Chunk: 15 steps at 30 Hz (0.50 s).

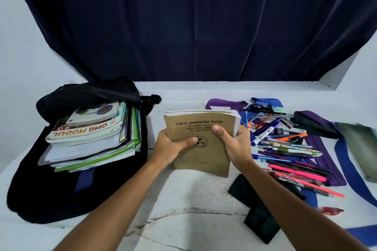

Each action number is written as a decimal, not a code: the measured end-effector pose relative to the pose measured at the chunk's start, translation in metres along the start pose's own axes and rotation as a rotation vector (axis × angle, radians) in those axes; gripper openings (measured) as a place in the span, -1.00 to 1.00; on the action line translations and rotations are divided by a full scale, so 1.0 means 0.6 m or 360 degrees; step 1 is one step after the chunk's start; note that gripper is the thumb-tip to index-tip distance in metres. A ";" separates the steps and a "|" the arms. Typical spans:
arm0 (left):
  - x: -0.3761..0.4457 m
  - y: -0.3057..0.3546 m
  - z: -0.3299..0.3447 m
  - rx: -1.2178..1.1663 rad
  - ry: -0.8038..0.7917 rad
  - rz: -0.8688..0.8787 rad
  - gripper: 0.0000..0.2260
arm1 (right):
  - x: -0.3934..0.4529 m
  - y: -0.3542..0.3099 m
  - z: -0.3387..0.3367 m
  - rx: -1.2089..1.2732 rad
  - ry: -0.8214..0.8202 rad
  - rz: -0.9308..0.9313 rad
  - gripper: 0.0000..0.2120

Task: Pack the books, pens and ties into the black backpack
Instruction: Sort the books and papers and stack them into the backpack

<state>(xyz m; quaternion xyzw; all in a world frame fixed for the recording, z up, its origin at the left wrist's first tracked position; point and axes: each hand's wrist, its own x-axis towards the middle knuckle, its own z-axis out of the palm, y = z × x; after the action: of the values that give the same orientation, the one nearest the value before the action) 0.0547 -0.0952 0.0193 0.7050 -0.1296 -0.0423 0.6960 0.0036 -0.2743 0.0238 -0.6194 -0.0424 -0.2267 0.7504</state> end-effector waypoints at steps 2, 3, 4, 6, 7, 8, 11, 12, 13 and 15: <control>-0.002 -0.013 -0.001 -0.0072 -0.0044 -0.0095 -0.66 | -0.007 0.008 -0.004 0.0001 -0.0031 0.0055 -0.70; -0.003 -0.019 0.000 -0.0093 -0.0052 -0.0122 -0.63 | -0.013 0.014 -0.007 -0.0008 -0.0052 0.0094 -0.66; -0.003 -0.023 0.000 -0.0088 -0.0053 -0.0134 -0.62 | -0.019 0.020 -0.009 -0.0032 -0.0077 0.0133 -0.66; -0.004 -0.026 0.003 -0.0051 -0.0044 -0.0137 -0.68 | -0.027 0.031 -0.012 -0.0132 -0.0115 0.0210 -0.68; -0.002 -0.026 0.005 -0.0039 -0.0028 -0.0138 -0.73 | -0.026 0.031 -0.013 -0.0168 -0.0106 0.0257 -0.71; 0.001 -0.025 0.006 -0.0039 -0.0013 -0.0136 -0.76 | -0.023 0.027 -0.013 -0.0182 -0.0087 0.0303 -0.77; 0.010 -0.017 0.013 -0.0085 -0.0012 -0.0178 -0.80 | -0.007 0.016 -0.014 -0.0173 -0.0021 0.0413 -0.89; 0.013 -0.011 0.015 -0.0081 -0.0035 -0.0220 -0.79 | -0.003 0.013 -0.014 -0.0153 0.0018 0.0447 -0.91; 0.017 -0.002 0.015 -0.0051 -0.0070 -0.0263 -0.79 | 0.001 0.010 -0.014 -0.0121 0.0067 0.0468 -0.90; 0.030 0.014 0.004 0.0031 -0.0209 -0.0359 -0.68 | 0.008 0.007 -0.014 -0.0026 0.0176 0.0494 -0.85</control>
<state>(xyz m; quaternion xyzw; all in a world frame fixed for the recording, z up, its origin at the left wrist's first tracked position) 0.0703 -0.1021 0.0299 0.7175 -0.0952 -0.1653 0.6700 0.0080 -0.2834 0.0198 -0.6111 0.0971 -0.1422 0.7726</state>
